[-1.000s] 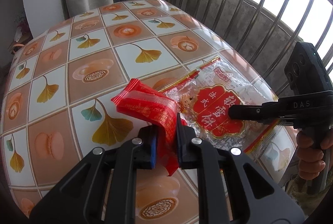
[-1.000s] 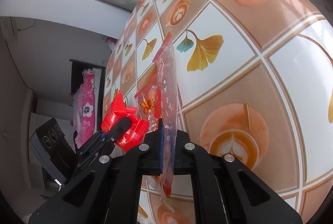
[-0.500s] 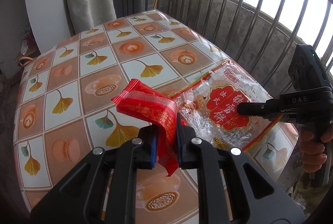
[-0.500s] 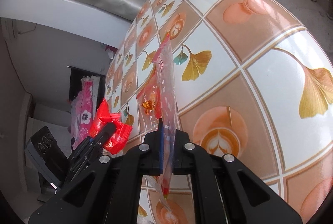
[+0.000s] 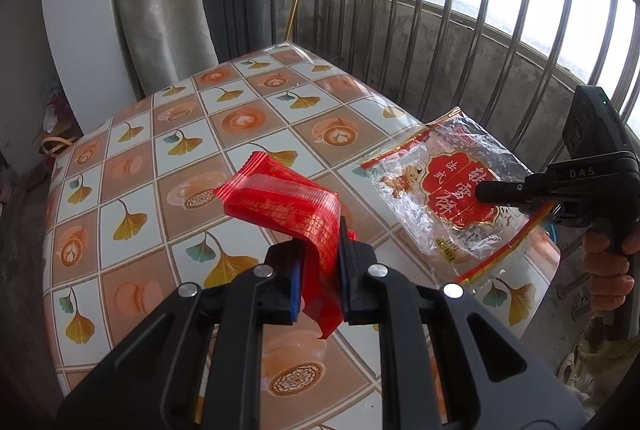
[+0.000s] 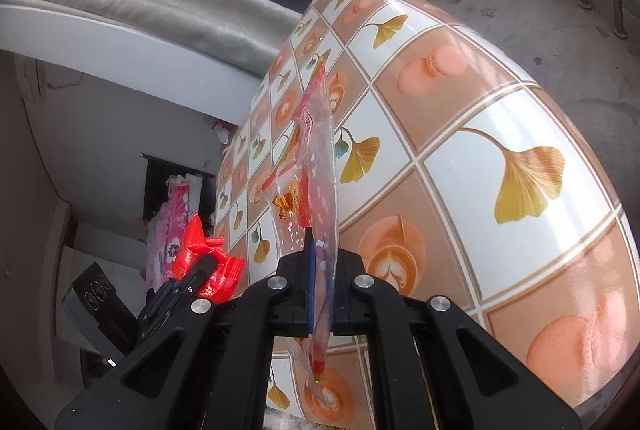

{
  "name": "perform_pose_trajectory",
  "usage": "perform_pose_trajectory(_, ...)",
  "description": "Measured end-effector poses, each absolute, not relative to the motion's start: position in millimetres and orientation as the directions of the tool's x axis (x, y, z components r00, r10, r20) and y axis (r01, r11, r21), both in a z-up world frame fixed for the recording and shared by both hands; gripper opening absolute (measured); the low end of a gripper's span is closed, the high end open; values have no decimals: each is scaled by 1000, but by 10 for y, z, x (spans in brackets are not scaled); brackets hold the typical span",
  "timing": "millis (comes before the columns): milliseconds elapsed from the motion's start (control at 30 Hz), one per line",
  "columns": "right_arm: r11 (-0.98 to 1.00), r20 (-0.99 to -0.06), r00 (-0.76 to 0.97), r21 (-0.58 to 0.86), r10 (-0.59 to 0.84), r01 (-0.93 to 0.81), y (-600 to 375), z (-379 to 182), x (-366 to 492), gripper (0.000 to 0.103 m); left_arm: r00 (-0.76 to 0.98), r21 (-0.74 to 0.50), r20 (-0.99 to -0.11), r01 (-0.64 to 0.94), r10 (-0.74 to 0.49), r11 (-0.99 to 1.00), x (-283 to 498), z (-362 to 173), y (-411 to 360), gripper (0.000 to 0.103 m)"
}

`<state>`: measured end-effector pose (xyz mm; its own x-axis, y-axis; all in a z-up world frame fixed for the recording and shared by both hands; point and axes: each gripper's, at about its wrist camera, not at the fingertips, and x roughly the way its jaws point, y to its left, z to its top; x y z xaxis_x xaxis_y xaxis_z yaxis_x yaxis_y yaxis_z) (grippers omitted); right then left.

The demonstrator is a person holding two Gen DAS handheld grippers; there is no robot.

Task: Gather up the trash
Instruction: 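Carry the red packet and cake packet over the wastebasket and open both tools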

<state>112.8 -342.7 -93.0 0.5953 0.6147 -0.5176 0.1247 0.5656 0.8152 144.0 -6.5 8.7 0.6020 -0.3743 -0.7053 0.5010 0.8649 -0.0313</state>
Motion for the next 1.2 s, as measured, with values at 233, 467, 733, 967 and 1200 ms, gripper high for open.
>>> perform_pose_trajectory(233, 516, -471, 660, 844, 585, 145, -3774, -921, 864, 5, 594, -1, -700, 554, -397, 832, 1356, 187, -342, 12)
perform_pose_trajectory(467, 478, -444, 781, 852, 440, 215, -4447, -815, 296, 5, 531, -24, -686, 667, -498, 745, 1329, 366, -927, 12)
perform_pose_trajectory(733, 362, -480, 872, 832, 91, 420, -5440, -947, -900, 5, 369, -62, -703, 820, -608, 569, 1249, 430, -2053, 13)
perform_pose_trajectory(967, 164, -558, 822, 805, -113, 570, -6031, -1449, -1745, 5, 170, -154, -766, 888, -620, 433, 1099, 129, -3103, 14)
perform_pose_trajectory(1200, 15, -634, 758, 765, -152, 644, -6362, -1997, -1987, 5, -10, -253, -824, 902, -567, 351, 954, -366, -4159, 18)
